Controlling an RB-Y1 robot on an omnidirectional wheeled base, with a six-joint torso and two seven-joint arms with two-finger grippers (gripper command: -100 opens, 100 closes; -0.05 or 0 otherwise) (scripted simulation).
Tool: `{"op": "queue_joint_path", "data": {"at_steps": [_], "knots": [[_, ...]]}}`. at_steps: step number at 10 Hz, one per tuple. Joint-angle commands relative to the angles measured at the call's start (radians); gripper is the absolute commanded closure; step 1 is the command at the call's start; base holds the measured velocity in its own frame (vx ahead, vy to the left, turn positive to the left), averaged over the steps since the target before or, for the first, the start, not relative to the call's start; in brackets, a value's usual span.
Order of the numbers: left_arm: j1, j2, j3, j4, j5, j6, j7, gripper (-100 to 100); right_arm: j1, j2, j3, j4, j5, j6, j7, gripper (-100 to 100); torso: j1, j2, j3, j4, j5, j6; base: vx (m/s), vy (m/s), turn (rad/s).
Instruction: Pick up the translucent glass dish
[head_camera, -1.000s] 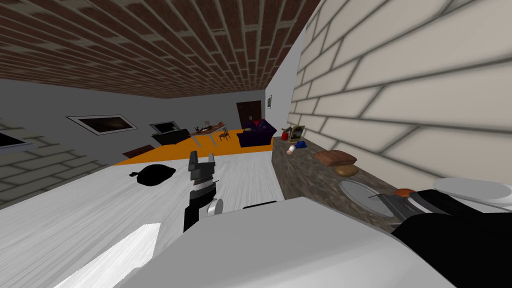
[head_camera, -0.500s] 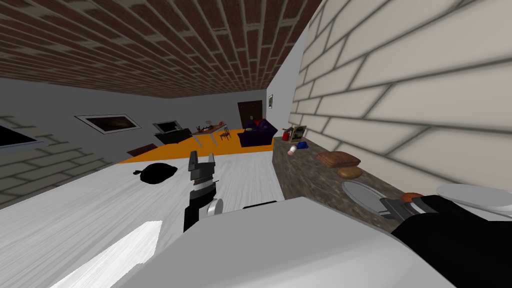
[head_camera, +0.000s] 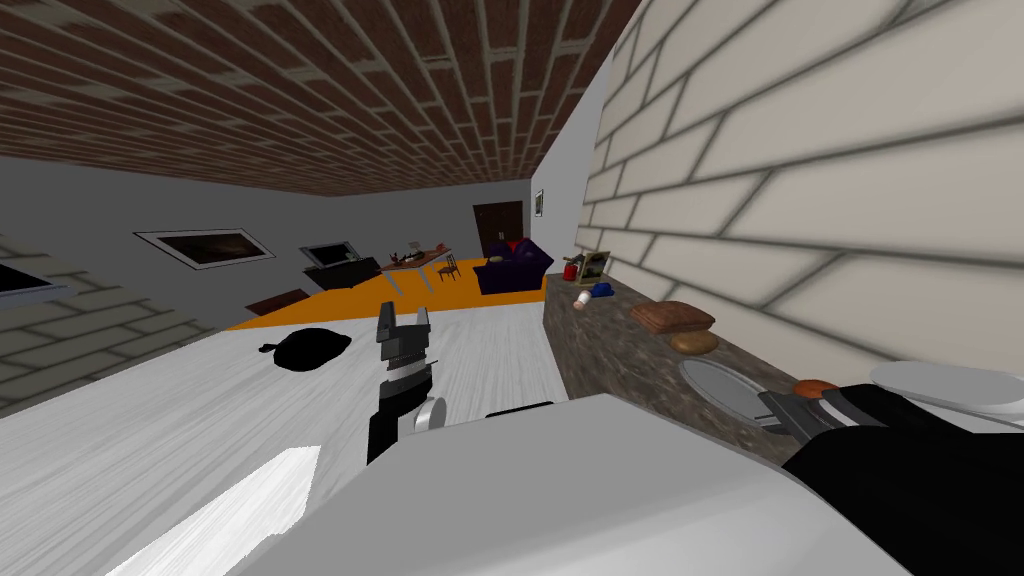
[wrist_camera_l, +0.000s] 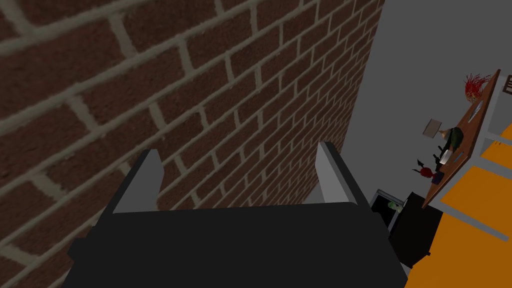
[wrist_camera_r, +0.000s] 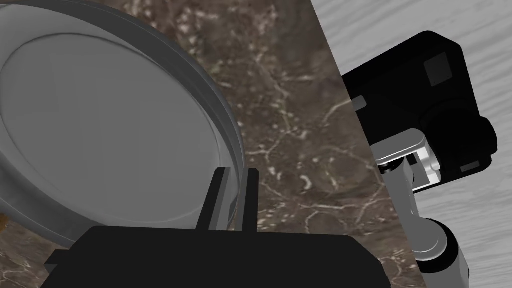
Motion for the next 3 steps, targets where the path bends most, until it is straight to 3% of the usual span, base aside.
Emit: {"op": "queue_joint_path", "data": {"at_steps": [1, 2, 3], "knots": [[0.000, 0.000, 0.000, 0.000, 0.000, 0.000, 0.000, 0, 0.007, -0.031, -0.019, -0.010, -0.008, -0.021, -0.004, 100, 0.000, 0.000, 0.000, 0.000, 0.000, 0.000, -0.031, 0.024, -0.119], [0.000, 0.000, 0.000, 0.000, 0.000, 0.000, 0.000, 0, 0.000, -0.020, -0.012, 0.001, -0.006, -0.018, 0.001, 100, 0.001, 0.001, 0.001, 0.000, 0.000, 0.001, -0.013, 0.010, -0.024], [0.000, 0.000, 0.000, 0.000, 0.000, 0.000, 0.000, 0, 0.000, -0.022, -0.014, 0.002, -0.007, -0.022, 0.002, 0, 0.000, 0.001, 0.000, 0.000, -0.001, 0.000, 0.000, 0.000, 0.000]]}}
